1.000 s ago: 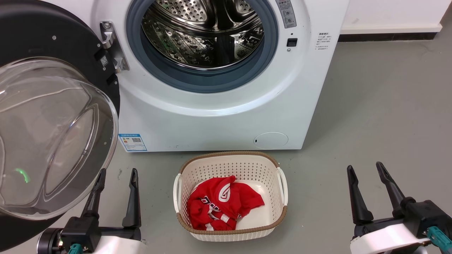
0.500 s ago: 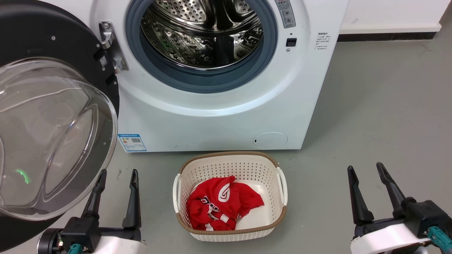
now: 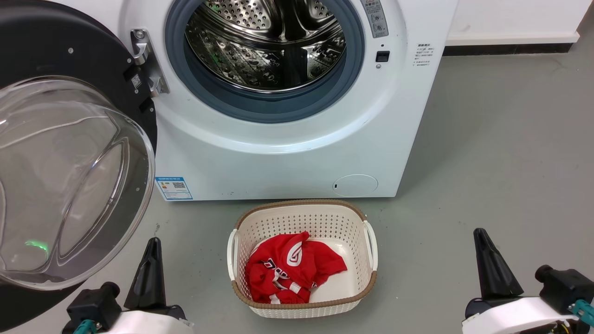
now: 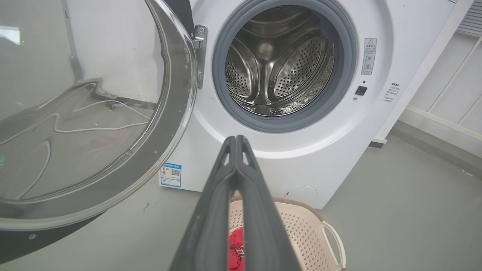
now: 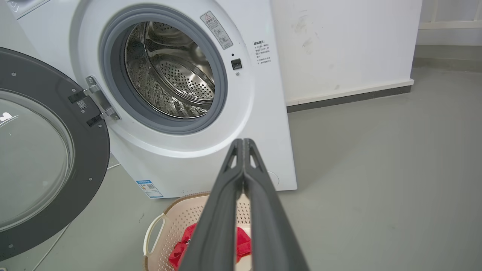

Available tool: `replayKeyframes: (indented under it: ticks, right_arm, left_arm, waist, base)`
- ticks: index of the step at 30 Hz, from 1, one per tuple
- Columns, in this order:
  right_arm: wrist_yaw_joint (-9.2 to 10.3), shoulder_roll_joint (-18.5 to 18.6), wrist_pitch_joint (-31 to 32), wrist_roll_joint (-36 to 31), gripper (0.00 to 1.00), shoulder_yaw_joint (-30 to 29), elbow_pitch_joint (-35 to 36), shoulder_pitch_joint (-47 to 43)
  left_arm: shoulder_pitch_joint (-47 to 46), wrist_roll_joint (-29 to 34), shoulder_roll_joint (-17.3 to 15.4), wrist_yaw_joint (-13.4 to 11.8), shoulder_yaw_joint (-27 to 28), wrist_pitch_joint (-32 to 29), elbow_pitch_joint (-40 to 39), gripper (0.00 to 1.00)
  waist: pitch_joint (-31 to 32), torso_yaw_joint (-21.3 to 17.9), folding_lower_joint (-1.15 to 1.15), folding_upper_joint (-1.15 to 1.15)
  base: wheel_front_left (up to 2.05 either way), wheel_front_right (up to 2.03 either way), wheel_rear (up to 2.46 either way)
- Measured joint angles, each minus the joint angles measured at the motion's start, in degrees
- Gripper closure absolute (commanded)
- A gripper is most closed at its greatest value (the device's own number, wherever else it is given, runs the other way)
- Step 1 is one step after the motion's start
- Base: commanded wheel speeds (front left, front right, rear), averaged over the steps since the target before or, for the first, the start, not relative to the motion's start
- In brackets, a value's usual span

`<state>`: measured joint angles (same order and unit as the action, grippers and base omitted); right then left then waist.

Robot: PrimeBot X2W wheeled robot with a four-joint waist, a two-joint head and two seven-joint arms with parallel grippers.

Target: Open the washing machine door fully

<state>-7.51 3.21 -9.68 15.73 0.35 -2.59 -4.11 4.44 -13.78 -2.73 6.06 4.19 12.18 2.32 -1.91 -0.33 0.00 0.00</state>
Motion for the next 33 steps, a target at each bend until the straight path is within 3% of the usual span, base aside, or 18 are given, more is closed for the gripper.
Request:
replayKeyframes:
  ticks: [15,33]
  right_arm:
    - [0.0,0.7,2.5,17.4,1.0,-0.1,-2.6,1.9]
    - [0.01,1.3,5.0,33.1,1.0,-0.7,-4.7,3.9]
  left_arm:
    - [-1.9,-16.8,0.0,0.3,0.3,-4.0,2.3,1.0]
    - [-3.8,-32.3,0.0,0.5,0.8,-7.5,4.8,1.0]
  waist:
    - [0.2,0.0,0.0,0.0]
    - [0.5,0.1,0.0,0.0]
  base:
    - [0.0,0.0,0.0]
    - [0.0,0.0,0.0]
